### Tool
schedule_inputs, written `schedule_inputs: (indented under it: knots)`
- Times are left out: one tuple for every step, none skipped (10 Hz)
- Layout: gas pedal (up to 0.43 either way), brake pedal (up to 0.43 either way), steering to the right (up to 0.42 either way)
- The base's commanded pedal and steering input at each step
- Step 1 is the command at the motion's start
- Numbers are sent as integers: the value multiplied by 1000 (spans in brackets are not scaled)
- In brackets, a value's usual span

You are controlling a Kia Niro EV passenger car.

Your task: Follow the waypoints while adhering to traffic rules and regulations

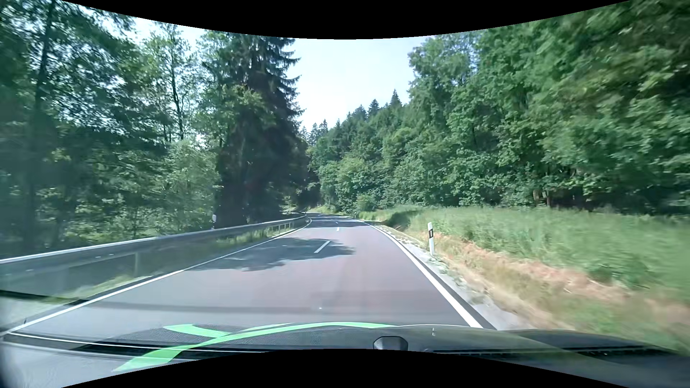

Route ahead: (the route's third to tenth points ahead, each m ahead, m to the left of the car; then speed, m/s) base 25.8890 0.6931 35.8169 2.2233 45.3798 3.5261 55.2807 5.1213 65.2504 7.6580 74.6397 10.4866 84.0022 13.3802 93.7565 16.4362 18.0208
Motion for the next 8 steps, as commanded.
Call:
schedule_inputs:
  knots:
    - [87, 0, -14]
    - [87, 0, -14]
    - [87, 0, -14]
    - [87, 0, -14]
    - [98, 0, -14]
    - [130, 0, -14]
    - [150, 0, -14]
    - [157, 0, -15]
